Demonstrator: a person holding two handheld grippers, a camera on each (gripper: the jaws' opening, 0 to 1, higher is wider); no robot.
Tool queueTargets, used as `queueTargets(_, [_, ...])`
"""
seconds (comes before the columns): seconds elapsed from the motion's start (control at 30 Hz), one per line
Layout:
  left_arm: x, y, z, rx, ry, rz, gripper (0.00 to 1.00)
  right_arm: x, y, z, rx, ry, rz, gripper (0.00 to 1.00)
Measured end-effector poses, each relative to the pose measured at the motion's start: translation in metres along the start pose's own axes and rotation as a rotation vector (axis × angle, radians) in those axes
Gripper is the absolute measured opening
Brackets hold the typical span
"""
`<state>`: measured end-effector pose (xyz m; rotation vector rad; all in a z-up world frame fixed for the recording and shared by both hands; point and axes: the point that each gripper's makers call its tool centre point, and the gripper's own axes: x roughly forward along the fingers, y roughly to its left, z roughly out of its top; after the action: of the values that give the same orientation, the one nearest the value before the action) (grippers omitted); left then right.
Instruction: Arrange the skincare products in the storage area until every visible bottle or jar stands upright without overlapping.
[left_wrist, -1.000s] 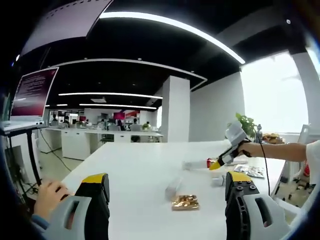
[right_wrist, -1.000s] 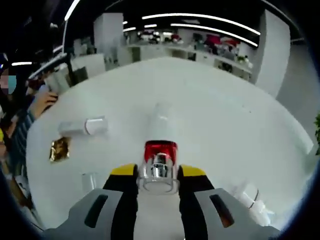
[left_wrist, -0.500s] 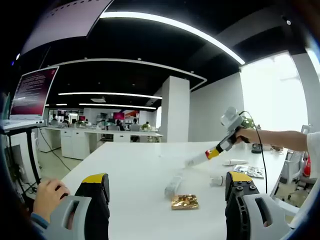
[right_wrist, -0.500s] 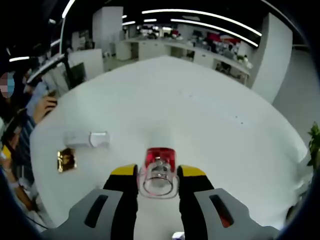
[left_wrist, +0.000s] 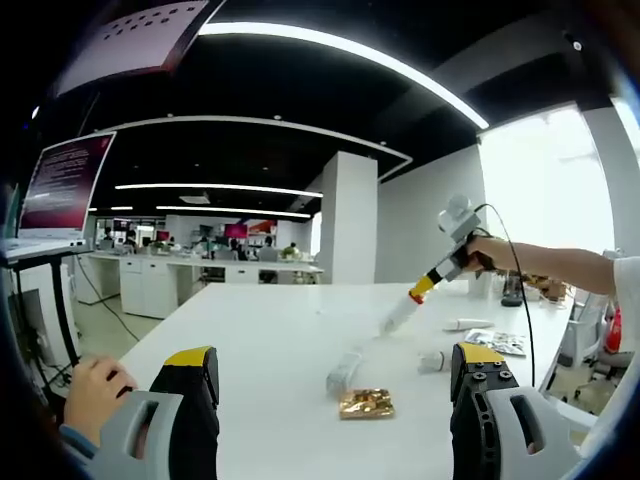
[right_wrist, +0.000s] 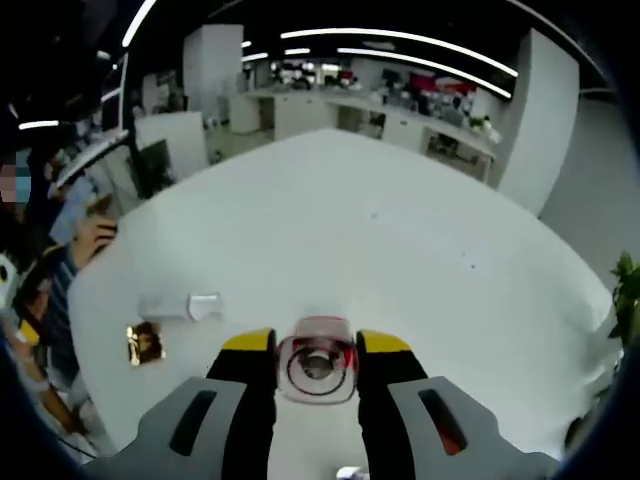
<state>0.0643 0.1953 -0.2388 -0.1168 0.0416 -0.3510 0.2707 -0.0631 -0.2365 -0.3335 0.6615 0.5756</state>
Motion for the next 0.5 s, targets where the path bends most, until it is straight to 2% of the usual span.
queueTargets(0.27, [0.000, 0.000, -0.002, -0.001, 0.003, -0.003, 1.00, 0.003, -0.004, 0.021, 0.015, -0.020, -0.004, 0.28])
queueTargets(0.5, [-0.001, 0.001, -0.003, -0.002, 0.004, -0.003, 1.00, 0.014, -0.010, 0.036, 0.069, -0.063, -0.014, 0.28])
